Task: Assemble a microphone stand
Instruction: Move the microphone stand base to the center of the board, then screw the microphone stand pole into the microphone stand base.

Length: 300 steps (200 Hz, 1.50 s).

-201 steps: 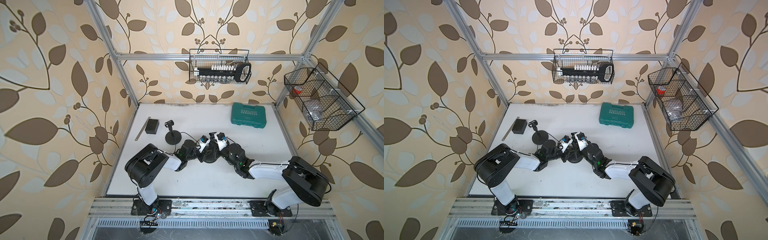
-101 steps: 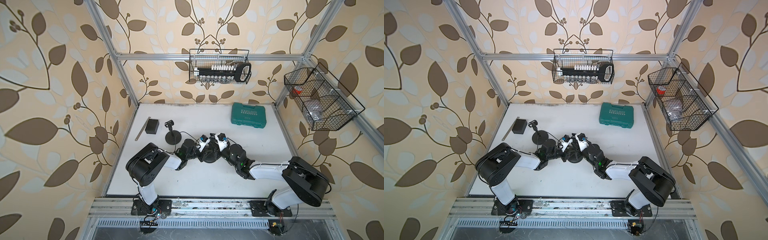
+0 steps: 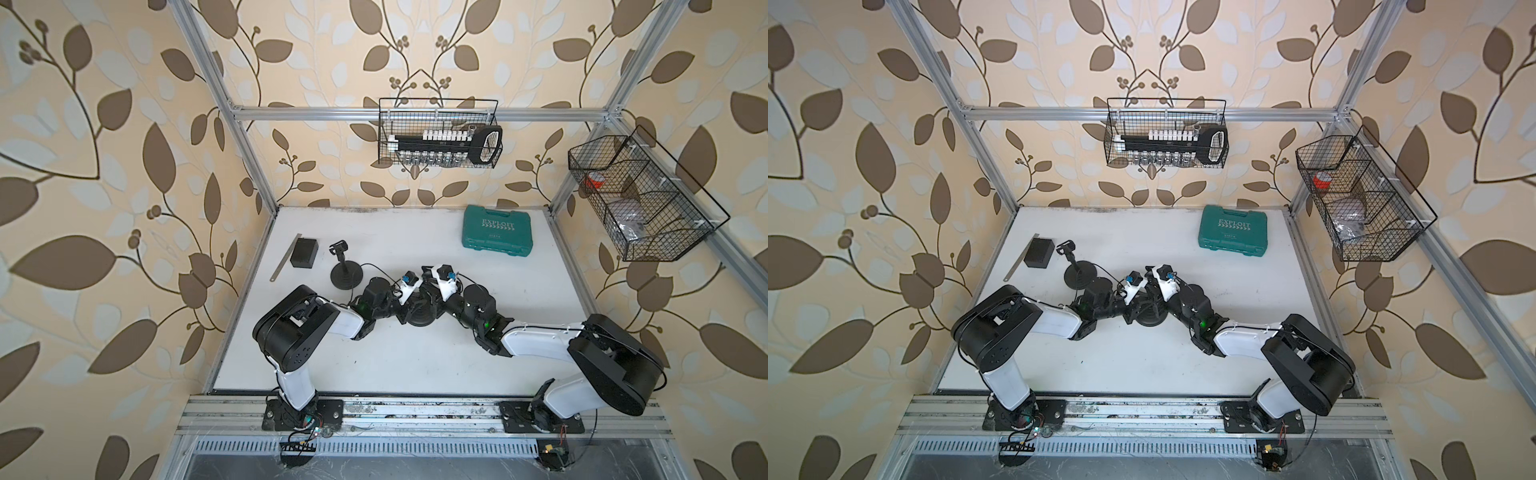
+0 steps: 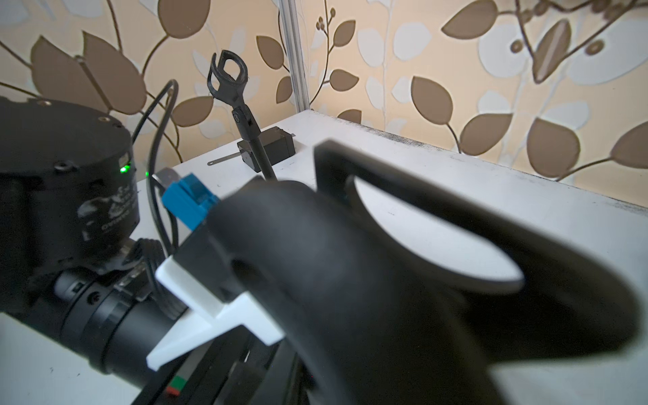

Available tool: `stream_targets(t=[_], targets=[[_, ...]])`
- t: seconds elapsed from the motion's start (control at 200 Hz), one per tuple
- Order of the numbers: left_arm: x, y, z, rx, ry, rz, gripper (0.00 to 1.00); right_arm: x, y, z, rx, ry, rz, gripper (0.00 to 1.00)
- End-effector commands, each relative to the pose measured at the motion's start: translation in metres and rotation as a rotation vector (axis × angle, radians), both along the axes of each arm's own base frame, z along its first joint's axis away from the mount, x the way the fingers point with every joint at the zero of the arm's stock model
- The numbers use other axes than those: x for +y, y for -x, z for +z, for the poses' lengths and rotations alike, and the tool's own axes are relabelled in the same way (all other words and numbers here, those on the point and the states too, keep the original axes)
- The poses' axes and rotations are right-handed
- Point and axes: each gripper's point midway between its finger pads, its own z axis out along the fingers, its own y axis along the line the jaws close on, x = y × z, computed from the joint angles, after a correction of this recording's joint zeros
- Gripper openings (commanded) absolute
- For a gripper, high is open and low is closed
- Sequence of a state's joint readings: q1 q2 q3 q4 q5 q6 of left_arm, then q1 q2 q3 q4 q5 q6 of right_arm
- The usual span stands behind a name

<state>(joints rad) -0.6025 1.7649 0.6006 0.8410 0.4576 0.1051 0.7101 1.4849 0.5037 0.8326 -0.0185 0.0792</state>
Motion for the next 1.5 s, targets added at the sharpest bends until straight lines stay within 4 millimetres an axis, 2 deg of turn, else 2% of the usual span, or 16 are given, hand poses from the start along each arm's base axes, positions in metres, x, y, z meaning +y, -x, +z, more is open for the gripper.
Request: stream_targets(t=[0.0,0.165,0.3,0.405,0.635,0.875,1.145,1.494], targets=[[0.003,-0.019,-0.001,0.005,-0.012,0.063,0.21,-0.011,0.027,-0.06,0.171,0.149,0.102,0.04],[0.001,-0.013,-0.004,0.018,-0.013,0.059,0.32,-0.025,0.019,-0.053,0.172,0.136,0.1,0.05],[0.004,-0.013,0.009,0.008,0.021,0.082,0.47,-0.03,0.018,-0.044,0.164,0.123,0.114,0.07],[0.006,-0.011,0.021,0.002,0.037,0.09,0.52,-0.026,0.019,-0.044,0.176,0.125,0.138,0.11],[0.003,-0.012,0.03,-0.01,0.042,0.075,0.49,-0.017,0.018,-0.043,0.193,0.097,0.173,0.14],[-0.005,-0.015,0.032,-0.016,0.053,0.047,0.48,-0.012,0.016,-0.035,0.191,0.09,0.194,0.25],[-0.018,-0.015,0.043,-0.036,0.073,-0.008,0.47,-0.008,0.019,-0.033,0.182,0.11,0.219,0.38],[-0.025,-0.008,0.04,-0.045,0.045,-0.038,0.45,-0.014,0.017,-0.029,0.158,0.134,0.19,0.4]])
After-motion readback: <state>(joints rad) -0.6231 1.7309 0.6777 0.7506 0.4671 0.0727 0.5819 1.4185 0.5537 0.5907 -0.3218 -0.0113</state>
